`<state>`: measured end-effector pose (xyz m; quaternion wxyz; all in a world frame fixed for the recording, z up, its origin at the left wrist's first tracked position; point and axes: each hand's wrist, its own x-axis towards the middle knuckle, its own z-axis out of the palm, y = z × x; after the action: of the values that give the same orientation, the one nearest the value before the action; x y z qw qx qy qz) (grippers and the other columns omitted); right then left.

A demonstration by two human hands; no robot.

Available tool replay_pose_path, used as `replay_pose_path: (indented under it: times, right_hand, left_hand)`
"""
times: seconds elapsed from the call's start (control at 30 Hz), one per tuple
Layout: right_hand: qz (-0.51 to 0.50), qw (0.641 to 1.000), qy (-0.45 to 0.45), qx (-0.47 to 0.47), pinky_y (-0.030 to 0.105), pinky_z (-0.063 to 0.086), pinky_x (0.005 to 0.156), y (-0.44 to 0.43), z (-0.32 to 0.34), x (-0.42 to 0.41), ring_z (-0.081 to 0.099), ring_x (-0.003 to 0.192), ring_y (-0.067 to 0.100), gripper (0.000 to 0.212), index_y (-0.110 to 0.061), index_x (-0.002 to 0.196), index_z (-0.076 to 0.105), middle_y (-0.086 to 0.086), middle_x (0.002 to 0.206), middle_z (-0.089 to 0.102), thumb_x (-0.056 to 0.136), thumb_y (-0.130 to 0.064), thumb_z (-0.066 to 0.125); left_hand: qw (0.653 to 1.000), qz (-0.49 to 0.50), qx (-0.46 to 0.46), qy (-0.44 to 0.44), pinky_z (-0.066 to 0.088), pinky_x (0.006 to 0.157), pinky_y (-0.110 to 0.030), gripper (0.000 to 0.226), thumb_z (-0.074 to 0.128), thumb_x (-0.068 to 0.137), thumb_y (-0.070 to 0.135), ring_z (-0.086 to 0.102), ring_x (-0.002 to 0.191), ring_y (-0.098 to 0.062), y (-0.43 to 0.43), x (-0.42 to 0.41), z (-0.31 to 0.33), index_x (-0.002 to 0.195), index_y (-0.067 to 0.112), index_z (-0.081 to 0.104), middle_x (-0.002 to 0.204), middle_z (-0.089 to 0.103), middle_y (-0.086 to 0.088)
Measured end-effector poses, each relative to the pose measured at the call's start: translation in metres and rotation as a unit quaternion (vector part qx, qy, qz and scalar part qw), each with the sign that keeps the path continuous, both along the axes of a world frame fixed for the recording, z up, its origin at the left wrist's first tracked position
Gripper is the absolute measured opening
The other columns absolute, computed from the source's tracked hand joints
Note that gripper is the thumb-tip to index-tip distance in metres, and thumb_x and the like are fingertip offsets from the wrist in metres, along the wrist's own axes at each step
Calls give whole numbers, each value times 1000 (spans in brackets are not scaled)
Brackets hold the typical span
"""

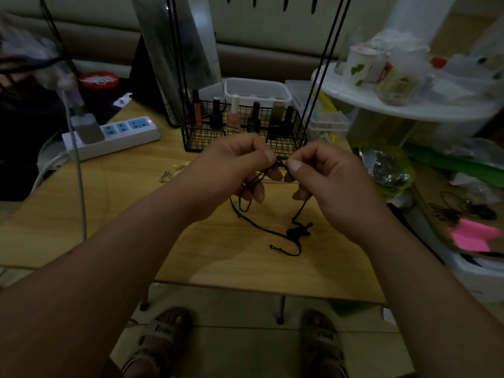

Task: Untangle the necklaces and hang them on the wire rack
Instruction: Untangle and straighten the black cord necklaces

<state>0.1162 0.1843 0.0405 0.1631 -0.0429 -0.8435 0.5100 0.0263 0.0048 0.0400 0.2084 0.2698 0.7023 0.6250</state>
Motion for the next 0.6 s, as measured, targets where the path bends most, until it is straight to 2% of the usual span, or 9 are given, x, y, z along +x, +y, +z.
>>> replay_pose_path:
  times: [0.07,0.2,0.3,0.47,0.6]
  right_hand:
    - [7,1000,-10,-3,22,57,65,1,0,1,64,70,-1,7,-18,98,72,-3,86,71,101,-19,65]
    - [3,1000,-8,3,19,54,65,3,0,1,65,77,5,7,-22,98,72,2,91,70,100,-20,66]
    - [-20,1000,13,-12,16,50,61,5,1,0,59,69,3,10,-25,100,71,-2,88,67,101,-18,64]
    - [-51,995,22,-80,28,49,61,13,2,-2,53,61,6,15,-26,102,73,-15,75,64,102,-17,62]
    - [-27,990,11,-135,29,44,57,17,2,-2,47,60,12,14,-18,105,73,-4,79,61,102,-12,60]
  left_hand:
    - [1000,5,-16,18,53,60,-31,6,61,103,13,66,65,-23,-1,0,0,101,9,66,92,78,-8]
    - [993,-5,-85,80,61,64,-32,8,60,104,14,72,70,-19,0,2,-2,104,9,67,92,79,-5]
    - [984,-13,-129,120,65,73,-39,10,56,107,19,75,79,-14,2,3,-5,103,15,65,93,79,1]
    - [986,-5,-122,117,65,76,-41,14,51,108,20,75,80,-13,4,5,-7,100,16,62,95,76,-2]
    - [987,-19,-110,112,64,72,-40,7,58,105,20,74,74,-18,5,8,-6,110,19,62,96,77,1]
